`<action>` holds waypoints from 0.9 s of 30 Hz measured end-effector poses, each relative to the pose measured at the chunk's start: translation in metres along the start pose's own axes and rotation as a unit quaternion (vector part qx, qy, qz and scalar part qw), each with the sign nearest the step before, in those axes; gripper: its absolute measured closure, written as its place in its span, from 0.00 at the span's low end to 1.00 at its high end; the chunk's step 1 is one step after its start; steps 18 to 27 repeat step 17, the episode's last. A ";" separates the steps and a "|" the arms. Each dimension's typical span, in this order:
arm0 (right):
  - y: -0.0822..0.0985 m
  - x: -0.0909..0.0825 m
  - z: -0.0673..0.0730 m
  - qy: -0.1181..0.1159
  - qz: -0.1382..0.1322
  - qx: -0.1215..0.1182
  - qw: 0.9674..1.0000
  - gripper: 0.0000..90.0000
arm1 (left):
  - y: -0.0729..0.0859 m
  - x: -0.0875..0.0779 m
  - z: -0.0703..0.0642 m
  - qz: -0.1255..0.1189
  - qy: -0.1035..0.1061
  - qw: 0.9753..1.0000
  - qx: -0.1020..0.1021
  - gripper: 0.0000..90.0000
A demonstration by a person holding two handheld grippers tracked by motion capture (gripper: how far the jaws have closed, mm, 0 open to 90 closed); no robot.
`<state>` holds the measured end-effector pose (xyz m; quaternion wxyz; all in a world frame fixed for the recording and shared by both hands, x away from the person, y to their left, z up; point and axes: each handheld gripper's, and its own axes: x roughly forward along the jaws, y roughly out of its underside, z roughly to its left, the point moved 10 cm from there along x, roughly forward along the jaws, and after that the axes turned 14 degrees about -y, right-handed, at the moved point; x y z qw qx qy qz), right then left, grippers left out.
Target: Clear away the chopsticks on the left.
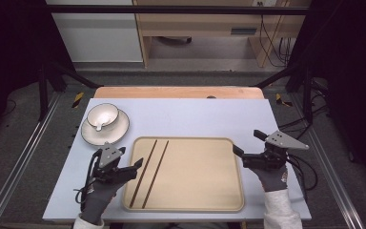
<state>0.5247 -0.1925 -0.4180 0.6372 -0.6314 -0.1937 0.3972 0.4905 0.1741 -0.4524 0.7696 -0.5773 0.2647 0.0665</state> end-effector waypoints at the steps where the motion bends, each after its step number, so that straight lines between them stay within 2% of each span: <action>1: 0.000 0.000 -0.001 0.001 -0.001 -0.001 1.000 0.02 | 0.004 -0.001 0.005 -0.001 -0.003 1.000 0.000 0.26; 5: 0.002 -0.001 -0.004 0.006 0.001 0.002 1.000 0.02 | 0.016 -0.004 0.018 -0.009 0.005 1.000 -0.023 0.24; 11: 0.006 -0.001 -0.006 0.011 0.008 0.006 1.000 0.02 | 0.031 -0.005 0.035 -0.021 0.000 0.999 -0.037 0.23; 14: 0.006 -0.001 -0.007 0.012 0.008 0.006 1.000 0.02 | 0.035 -0.004 0.043 -0.024 -0.006 0.998 -0.052 0.22; 17: 0.006 -0.002 -0.008 0.014 0.007 0.004 1.000 0.02 | 0.037 -0.004 0.047 -0.023 -0.007 0.998 -0.061 0.23; 27: 0.006 -0.002 -0.008 0.014 0.007 0.004 1.000 0.02 | 0.037 -0.004 0.047 -0.023 -0.007 0.998 -0.061 0.23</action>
